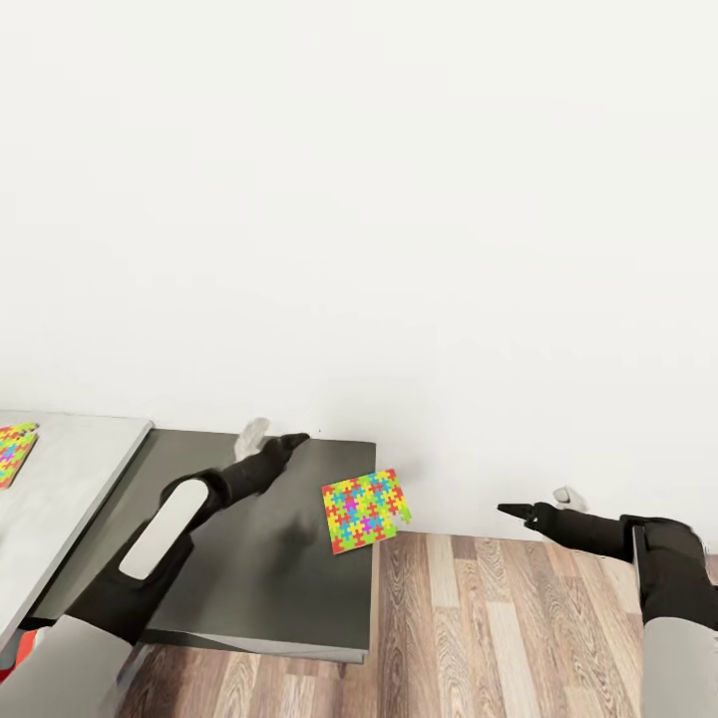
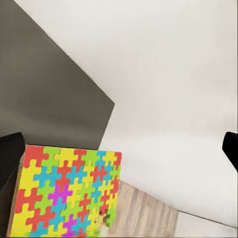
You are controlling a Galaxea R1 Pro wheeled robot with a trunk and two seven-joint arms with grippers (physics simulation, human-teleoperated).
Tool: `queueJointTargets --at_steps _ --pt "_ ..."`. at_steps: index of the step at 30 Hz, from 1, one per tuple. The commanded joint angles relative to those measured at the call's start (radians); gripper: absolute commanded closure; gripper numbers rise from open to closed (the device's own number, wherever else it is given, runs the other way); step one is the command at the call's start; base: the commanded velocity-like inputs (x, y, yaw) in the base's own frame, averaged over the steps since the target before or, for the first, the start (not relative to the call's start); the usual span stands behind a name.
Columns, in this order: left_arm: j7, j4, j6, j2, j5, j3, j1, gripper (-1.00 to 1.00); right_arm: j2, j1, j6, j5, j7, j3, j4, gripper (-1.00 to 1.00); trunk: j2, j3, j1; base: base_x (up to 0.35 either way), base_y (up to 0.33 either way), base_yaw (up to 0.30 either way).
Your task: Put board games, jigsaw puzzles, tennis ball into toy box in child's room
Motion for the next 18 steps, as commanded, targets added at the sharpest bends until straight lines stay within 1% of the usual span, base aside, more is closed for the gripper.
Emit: queueJointTargets --at_steps 1,3,4,6,7,9,11,12,14,15,16,18 --pt "0.01 -0.04 0.022 -0.004 0.007 -0.007 -0.001 -1.0 0.002 -0.013 0.007 0.005 0.008 -0.002 0.013 -1.0 -0.002 -0.002 0.001 0.0 0.0 0.0" --pt "0.017 -0.112 0.062 -0.017 0.004 -0.018 -0.001 -1.0 0.006 -0.033 0.009 -0.004 0.005 -0.002 0.038 -1.0 -0.002 -0.002 0.001 0.0 0.0 0.0" --pt "0.017 -0.112 0.062 -0.017 0.004 -0.018 -0.001 -1.0 0.006 -0.033 0.009 -0.004 0.005 -0.002 0.038 -1.0 -0.002 -0.002 0.001 0.0 0.0 0.0" --pt "0.038 -0.178 0.089 -0.03 0.001 -0.026 -0.001 -1.0 0.009 -0.05 0.015 -0.01 0.004 -0.001 0.056 -1.0 -0.002 -0.002 0.001 0.0 0.0 0.0" --pt "0.038 -0.178 0.089 -0.03 0.001 -0.026 -0.001 -1.0 0.009 -0.05 0.015 -0.01 0.004 -0.001 0.056 -1.0 -0.002 -0.002 0.001 0.0 0.0 0.0" --pt "0.071 -0.228 0.108 -0.045 -0.001 -0.034 -0.002 -1.0 0.011 -0.074 0.032 -0.014 0.002 -0.002 0.073 -1.0 -0.002 -0.002 0.001 0.0 0.0 0.0" --pt "0.109 -0.262 0.124 -0.066 -0.002 -0.045 -0.006 -1.0 0.012 -0.108 0.056 -0.018 -0.008 -0.004 0.107 -1.0 -0.002 -0.002 0.001 0.0 0.0 0.0" --pt "0.109 -0.262 0.124 -0.066 -0.002 -0.045 -0.006 -1.0 0.012 -0.108 0.056 -0.018 -0.008 -0.004 0.107 -1.0 -0.002 -0.002 0.001 0.0 0.0 0.0" --pt "0.147 -0.282 0.145 -0.09 -0.002 -0.055 -0.017 -1.0 0.014 -0.144 0.072 -0.021 -0.039 -0.005 0.159 -1.0 -0.002 -0.002 0.001 0.0 0.0 0.0" --pt "0.147 -0.282 0.145 -0.09 -0.002 -0.055 -0.017 -1.0 0.014 -0.144 0.072 -0.021 -0.039 -0.005 0.159 -1.0 -0.002 -0.002 0.001 0.0 0.0 0.0" --pt "0.167 -0.29 0.16 -0.1 -0.002 -0.059 -0.024 -1.0 0.015 -0.16 0.077 -0.022 -0.068 -0.005 0.19 -1.0 -0.002 -0.002 0.001 0.0 0.0 0.0" --pt "0.218 -0.302 0.194 -0.119 0.0 -0.066 -0.039 -1.0 0.016 -0.191 0.085 -0.03 -0.146 -0.006 0.255 -1.0 -0.002 -0.002 0.001 0.0 0.0 0.0"
